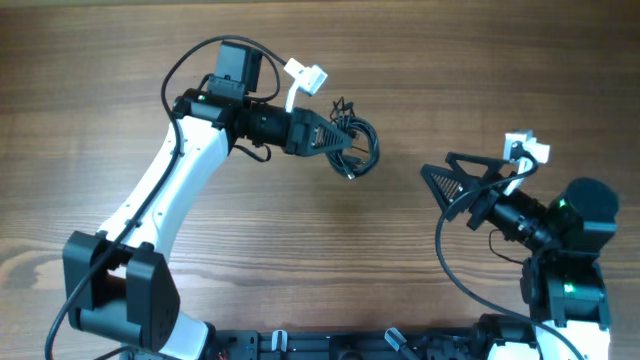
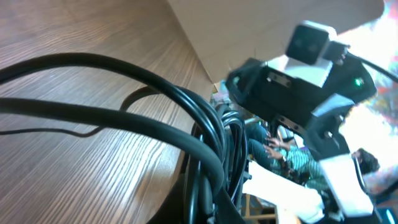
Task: Untangle cables
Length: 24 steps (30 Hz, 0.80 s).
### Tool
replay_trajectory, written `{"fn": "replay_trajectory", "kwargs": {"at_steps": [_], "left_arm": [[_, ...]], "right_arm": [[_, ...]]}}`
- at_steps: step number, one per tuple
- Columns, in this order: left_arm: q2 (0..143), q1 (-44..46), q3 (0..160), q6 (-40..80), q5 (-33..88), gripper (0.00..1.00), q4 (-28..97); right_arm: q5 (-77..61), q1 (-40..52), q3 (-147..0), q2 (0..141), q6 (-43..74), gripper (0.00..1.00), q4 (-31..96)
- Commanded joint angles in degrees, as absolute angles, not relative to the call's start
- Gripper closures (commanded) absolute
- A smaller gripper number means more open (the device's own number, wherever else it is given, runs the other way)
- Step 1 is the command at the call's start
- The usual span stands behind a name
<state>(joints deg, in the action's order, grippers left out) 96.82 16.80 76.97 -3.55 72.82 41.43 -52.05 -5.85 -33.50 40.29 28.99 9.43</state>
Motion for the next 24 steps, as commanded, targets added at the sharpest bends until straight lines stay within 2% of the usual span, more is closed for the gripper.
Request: {"fn": "replay_trajectory", "kwargs": {"at_steps": [1,5,11,14,15,16,17,18,19,20,22,23,24], "left_arm": [[95.68,20.80,77.58,-7.51,75.72,0.96,41.45],[95.68,24.62,77.58,-7.46,71.18,0.96,41.45],[95.68,26.85,77.58,-7.27,68.86,0.96,41.45],[95.68,26.89,77.58,-7.03,66.04,0.96,41.89],[95.68,26.87,77.58,-7.03,65.30,0.96,42.17],[95.68,26.85,77.58,-7.03,64.45,0.96,42.54],[95.68,26.83,77.58,-7.03,64.14,0.96,42.78],[95.68,26.79,77.58,-7.05,63.90,0.94,42.87],[95.68,26.61,77.58,-7.03,63.90,0.75,42.83],[95.68,26.28,77.58,-6.94,63.92,0.63,42.74],[95.68,25.34,77.58,-4.91,63.92,0.45,42.57],[95.68,24.34,77.58,-2.70,63.86,0.32,42.19],[95.68,23.38,77.58,-0.34,63.72,0.10,41.36]], "right_arm": [[-55.35,-5.28,-33.41,44.36,27.14,0.10,8.25],[-66.94,-3.86,-33.41,51.88,27.33,0.17,2.98],[-73.58,-0.58,-33.41,61.47,30.65,0.25,-0.82],[-75.31,1.58,-33.41,64.73,32.16,0.47,-4.49],[-75.26,1.83,-33.41,65.21,32.14,0.61,-5.39],[-75.22,1.87,-33.41,65.58,32.40,0.82,-6.17],[-74.81,1.87,-33.41,65.69,33.26,0.96,-6.72],[-74.22,1.87,-33.41,65.69,33.67,0.95,-6.87],[-70.00,1.87,-33.41,65.69,36.01,0.96,-6.79],[-67.46,1.85,-33.41,65.69,37.91,0.96,-6.79],[-61.08,1.87,-33.41,65.69,42.61,0.96,-6.81],[-55.68,1.87,-33.41,65.69,46.35,0.96,-6.76],[-48.99,1.87,-33.41,65.69,51.00,0.96,-6.63]]}}
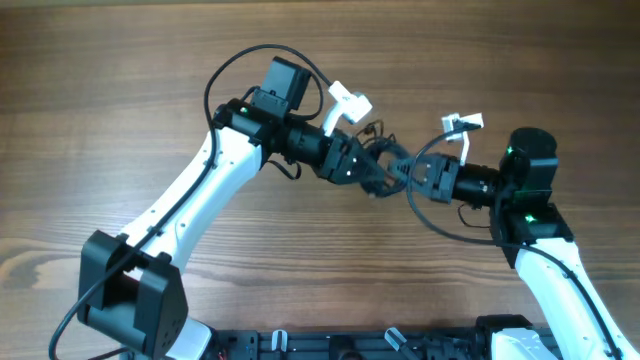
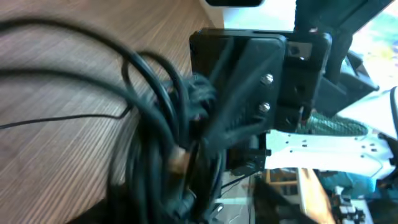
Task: Untangle cables
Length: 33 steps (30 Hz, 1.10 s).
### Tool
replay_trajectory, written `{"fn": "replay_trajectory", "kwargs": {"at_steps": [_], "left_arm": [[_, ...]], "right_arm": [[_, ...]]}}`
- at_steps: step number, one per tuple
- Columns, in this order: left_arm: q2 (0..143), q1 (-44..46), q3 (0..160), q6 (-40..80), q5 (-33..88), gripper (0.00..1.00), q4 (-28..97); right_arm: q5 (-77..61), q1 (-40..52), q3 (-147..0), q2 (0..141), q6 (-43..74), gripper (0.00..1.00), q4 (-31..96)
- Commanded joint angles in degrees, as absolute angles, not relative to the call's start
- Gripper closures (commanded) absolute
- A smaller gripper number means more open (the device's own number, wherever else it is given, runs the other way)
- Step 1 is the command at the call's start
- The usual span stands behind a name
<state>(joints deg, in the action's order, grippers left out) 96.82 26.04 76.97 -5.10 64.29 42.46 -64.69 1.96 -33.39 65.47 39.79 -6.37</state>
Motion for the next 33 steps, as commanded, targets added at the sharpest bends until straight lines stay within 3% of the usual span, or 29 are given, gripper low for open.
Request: {"fn": "replay_trajectory", "kwargs": {"at_steps": [1,5,12,16,20,29,33], "left_arm": [[95.68,22.41,77.58,2.85,63.72,0.00,39.94],[95.68,20.40,77.58,27.09,59.79,0.00,29.56],[95.68,25.87,77.58,51.53,42.11,0.01,27.62],[95.68,29.93,77.58,65.56,32.82,0.26,27.35],[95.68,32.32,77.58,74.52,29.78,0.39,23.97],[95.70,33.28,77.58,78.91,28.40,0.69,21.43],[95.70,33.28,77.58,78.87,28.34,0.89,21.41]], "right_arm": [[-43.77,1.87,-33.41,65.69,55.75,0.96,-6.66],[-29.78,2.04,-33.41,65.71,74.19,0.95,-9.06],[-27.55,5.69,-33.41,65.80,78.35,0.93,-14.13],[-26.57,7.77,-33.41,66.02,77.97,0.93,-14.13],[-26.30,9.43,-33.41,66.28,77.71,0.93,-14.13],[-26.33,10.94,-33.41,66.35,78.19,0.94,-14.22],[-26.89,11.09,-33.41,66.35,78.13,0.94,-14.33]]}}
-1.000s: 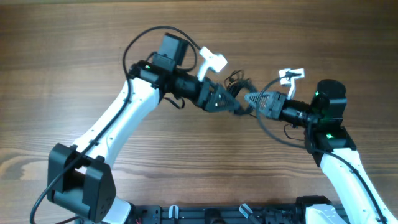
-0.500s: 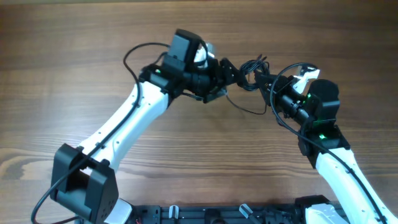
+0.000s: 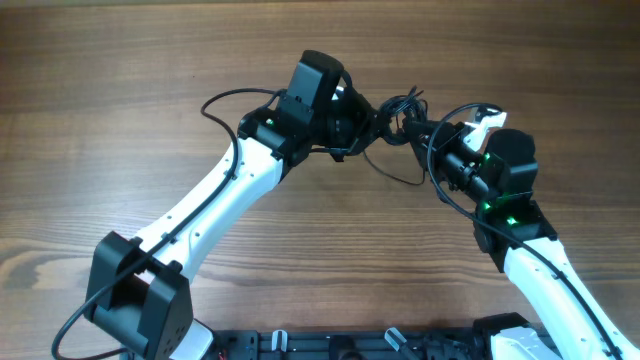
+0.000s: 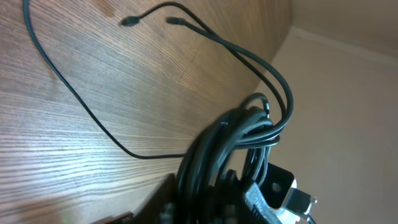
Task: Untangle cables
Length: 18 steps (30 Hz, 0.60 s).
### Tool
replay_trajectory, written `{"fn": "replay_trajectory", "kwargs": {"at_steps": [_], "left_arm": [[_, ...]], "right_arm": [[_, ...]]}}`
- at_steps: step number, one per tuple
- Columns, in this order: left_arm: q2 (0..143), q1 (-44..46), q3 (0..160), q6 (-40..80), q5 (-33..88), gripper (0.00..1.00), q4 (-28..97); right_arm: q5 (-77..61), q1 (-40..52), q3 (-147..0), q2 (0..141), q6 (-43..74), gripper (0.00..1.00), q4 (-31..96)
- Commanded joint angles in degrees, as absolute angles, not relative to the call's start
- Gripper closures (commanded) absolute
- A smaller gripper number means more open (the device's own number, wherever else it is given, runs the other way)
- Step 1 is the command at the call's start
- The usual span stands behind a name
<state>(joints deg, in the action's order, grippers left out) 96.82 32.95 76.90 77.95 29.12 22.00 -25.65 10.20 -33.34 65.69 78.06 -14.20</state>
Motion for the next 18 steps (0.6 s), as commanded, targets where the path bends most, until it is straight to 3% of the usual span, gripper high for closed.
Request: {"fn": "replay_trajectory", "kwargs": {"at_steps": [1,3,6,8,9,10,12,14,18], "left_arm": [[95.68,33.28,77.58,78.59,27.97,0.94,21.43],[95.68,33.28,77.58,76.71,26.94,0.96,21.43],[95.68,32.45,77.58,70.02,25.85,0.96,21.45],[95.68,31.18,77.58,62.85,25.87,0.96,21.91],[95.68,30.22,77.58,57.95,26.09,0.96,22.35],[95.68,29.15,77.58,53.08,26.33,0.96,23.35],[95.66,27.07,77.58,44.95,27.00,0.96,27.81],[95.66,25.36,77.58,37.89,28.12,0.96,32.18],[95.66,24.25,77.58,18.09,32.42,0.96,38.06]], "right_arm": [[-27.05,11.09,-33.41,66.35,77.97,0.94,-14.28],[-27.00,11.07,-33.41,66.35,77.49,0.93,-14.17],[-26.98,10.98,-33.41,66.35,70.32,0.78,-14.09],[-26.98,10.83,-33.41,66.32,62.54,0.53,-13.04],[-27.51,10.41,-33.41,66.17,56.49,0.16,-11.07],[-28.16,9.63,-33.41,65.80,50.22,0.00,-7.75],[-28.08,6.39,-33.41,64.40,37.01,0.00,0.45],[-28.64,2.98,-33.41,63.07,31.03,0.00,4.25],[-48.80,-3.31,-33.41,61.23,14.96,0.03,0.91]]}}
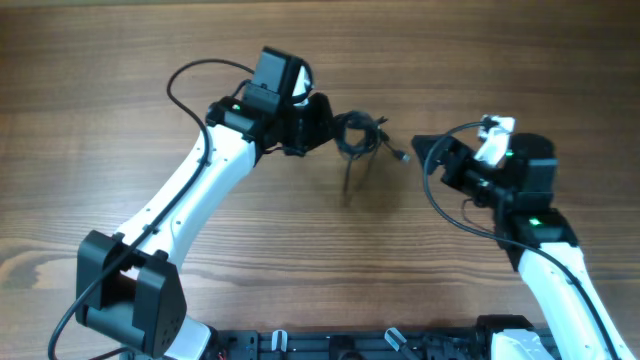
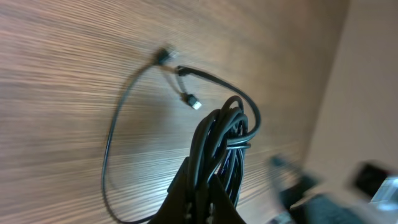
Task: Untangle cables
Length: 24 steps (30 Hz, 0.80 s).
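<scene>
A coiled black cable bundle hangs above the wooden table, and my left gripper is shut on it. In the left wrist view the bundle rises from between the closed fingers of the left gripper. A thin strand trails from it over the wood to small plugs. One loose plug end points toward my right gripper. That gripper stands apart to the right of the bundle, looks open, and holds no cable.
The right arm's own black lead loops below its wrist, and the left arm's lead arcs behind its elbow. The arm bases sit along the near edge.
My right gripper was against the bundle and now stands clear of it to the right. My left gripper has shifted left with the bundle, and a strand with plugs now hangs free.
At first my left gripper held the bundle mid-table while the right gripper waited open far to the right. Then both grippers met at the bundle, and later they stood together further back. Now they are apart, the bundle stays with the left and loose ends trail out.
</scene>
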### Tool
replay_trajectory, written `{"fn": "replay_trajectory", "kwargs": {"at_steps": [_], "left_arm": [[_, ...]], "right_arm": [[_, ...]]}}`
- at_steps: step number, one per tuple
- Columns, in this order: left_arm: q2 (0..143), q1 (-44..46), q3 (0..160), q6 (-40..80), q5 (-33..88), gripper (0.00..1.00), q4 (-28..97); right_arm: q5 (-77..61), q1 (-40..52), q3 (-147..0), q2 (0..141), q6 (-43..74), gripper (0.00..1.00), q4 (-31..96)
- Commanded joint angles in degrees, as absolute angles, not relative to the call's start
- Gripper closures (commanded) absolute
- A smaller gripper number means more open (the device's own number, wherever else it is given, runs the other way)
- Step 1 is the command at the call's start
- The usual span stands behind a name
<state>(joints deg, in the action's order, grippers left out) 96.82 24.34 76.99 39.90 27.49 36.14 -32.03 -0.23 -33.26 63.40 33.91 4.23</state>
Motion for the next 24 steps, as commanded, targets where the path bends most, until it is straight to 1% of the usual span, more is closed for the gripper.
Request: {"fn": "replay_trajectory", "kwargs": {"at_steps": [1,2,6,9,11,12,14,15,16,18,19,20,21,22,23,24], "left_arm": [[95.66,24.34,77.58,15.94,34.04,0.96,38.24],[95.66,24.53,77.58,12.45,38.02,0.96,38.20],[95.66,25.10,77.58,3.20,48.93,0.96,39.11],[95.66,25.85,77.58,-2.68,50.35,0.96,40.99],[95.66,26.02,77.58,-3.29,50.39,0.94,41.56],[95.66,26.06,77.58,-3.49,50.70,0.93,41.69],[95.66,26.22,77.58,-4.32,51.96,0.92,41.60],[95.66,26.26,77.58,-4.32,52.05,0.92,41.45],[95.66,26.26,77.58,-4.32,52.05,0.92,41.43],[95.66,26.26,77.58,-4.32,52.05,0.91,41.45],[95.66,26.28,77.58,-4.32,52.07,0.91,41.45],[95.66,26.41,77.58,-4.32,52.07,0.91,41.45],[95.66,26.55,77.58,-4.32,52.05,0.90,41.45],[95.66,26.59,77.58,-4.29,52.05,0.88,41.45],[95.66,26.59,77.58,-4.29,51.94,0.82,41.45],[95.66,26.55,77.58,-4.25,51.11,0.64,41.45]], "right_arm": [[-52.40,-3.46,-33.41,61.32,11.66,0.07,-0.62],[-54.68,-3.33,-33.41,61.56,8.45,0.12,-1.69],[-60.60,-3.22,-33.41,62.67,4.19,0.12,-1.96],[-65.08,-3.18,-33.41,63.99,2.52,0.12,-1.87],[-67.09,-3.18,-33.41,65.08,2.28,0.12,-1.89],[-68.05,-3.05,-33.41,65.60,1.45,0.15,-1.89],[-68.23,-1.96,-33.41,67.44,1.28,0.24,-1.87],[-68.23,-1.15,-33.41,68.40,1.28,0.30,-1.85],[-68.23,-0.40,-33.41,69.23,1.26,0.34,-1.87],[-68.18,1.67,-33.41,71.46,1.26,0.34,-1.96],[-68.16,2.48,-33.41,72.38,1.26,0.35,-2.20],[-68.16,3.14,-33.41,73.19,1.30,0.44,-2.81],[-67.75,3.75,-33.41,74.24,1.74,0.69,-4.54],[-67.48,3.77,-33.41,74.78,2.35,0.87,-6.46],[-66.61,3.73,-33.41,75.11,4.78,0.96,-8.43],[-63.51,3.73,-33.41,75.24,12.36,0.96,-11.86]]}}
